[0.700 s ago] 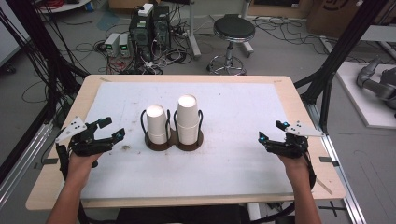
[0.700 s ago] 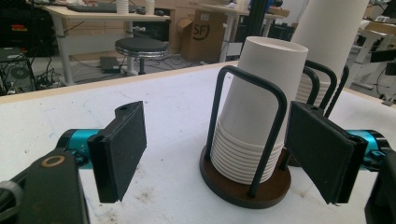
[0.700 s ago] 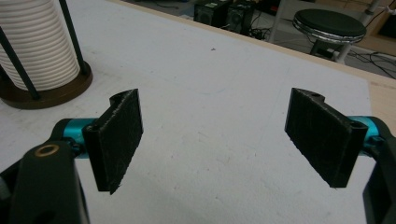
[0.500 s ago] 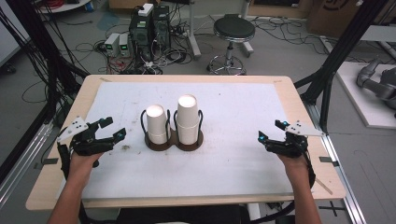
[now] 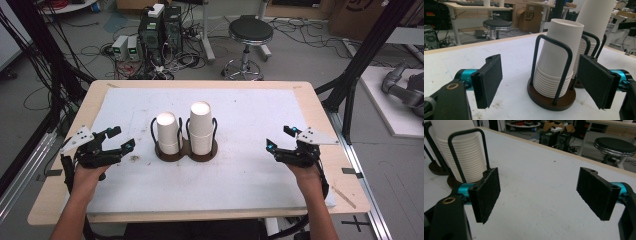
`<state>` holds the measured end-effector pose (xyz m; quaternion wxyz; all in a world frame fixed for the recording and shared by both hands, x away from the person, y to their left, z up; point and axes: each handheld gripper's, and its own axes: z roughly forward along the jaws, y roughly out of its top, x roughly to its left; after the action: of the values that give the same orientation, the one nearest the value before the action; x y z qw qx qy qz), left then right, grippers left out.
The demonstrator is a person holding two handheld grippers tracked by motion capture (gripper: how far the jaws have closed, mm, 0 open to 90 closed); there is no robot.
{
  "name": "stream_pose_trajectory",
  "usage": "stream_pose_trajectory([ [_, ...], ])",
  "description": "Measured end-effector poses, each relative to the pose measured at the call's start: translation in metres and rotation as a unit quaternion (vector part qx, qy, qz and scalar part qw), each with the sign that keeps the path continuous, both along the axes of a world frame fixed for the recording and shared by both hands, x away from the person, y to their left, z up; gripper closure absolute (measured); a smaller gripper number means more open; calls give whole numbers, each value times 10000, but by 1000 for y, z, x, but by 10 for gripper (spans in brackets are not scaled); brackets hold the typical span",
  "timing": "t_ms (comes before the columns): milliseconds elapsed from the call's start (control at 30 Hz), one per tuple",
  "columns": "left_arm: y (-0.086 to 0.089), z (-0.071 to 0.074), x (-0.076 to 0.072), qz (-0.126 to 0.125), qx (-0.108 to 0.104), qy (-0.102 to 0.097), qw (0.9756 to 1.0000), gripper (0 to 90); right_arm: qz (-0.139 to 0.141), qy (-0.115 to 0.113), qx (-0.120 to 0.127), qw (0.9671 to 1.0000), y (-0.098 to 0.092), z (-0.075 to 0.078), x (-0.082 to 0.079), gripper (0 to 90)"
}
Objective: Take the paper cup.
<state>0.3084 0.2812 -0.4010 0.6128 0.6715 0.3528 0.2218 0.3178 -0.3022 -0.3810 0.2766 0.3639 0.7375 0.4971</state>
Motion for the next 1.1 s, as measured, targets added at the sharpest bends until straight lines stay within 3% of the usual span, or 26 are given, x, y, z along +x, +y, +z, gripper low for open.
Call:
stream_pose_trajectory([
  [333, -2, -2, 1, -49, 51, 46, 10000, 209, 257, -188, 272, 9991, 24, 11, 6, 202],
  [567, -3, -3, 0, -46, 29, 69, 10000, 209, 703, -305, 319, 9965, 49, 21, 7, 319],
  [767, -3, -2, 1, -65, 36, 67, 9999, 209, 1197, -376, 258, 9918, 77, 27, 4, 508],
  [1000, -4, -3, 1, -84, 41, 78, 9999, 210, 1479, -490, 205, 9876, 102, 33, 2, 577],
  [1033, -4, -3, 1, -80, 45, 89, 9999, 209, 1625, -509, 170, 9853, 111, 33, 1, 589],
  [1100, -4, -3, 1, -79, 32, 94, 9999, 209, 1705, -525, 148, 9839, 118, 34, 0, 603],
])
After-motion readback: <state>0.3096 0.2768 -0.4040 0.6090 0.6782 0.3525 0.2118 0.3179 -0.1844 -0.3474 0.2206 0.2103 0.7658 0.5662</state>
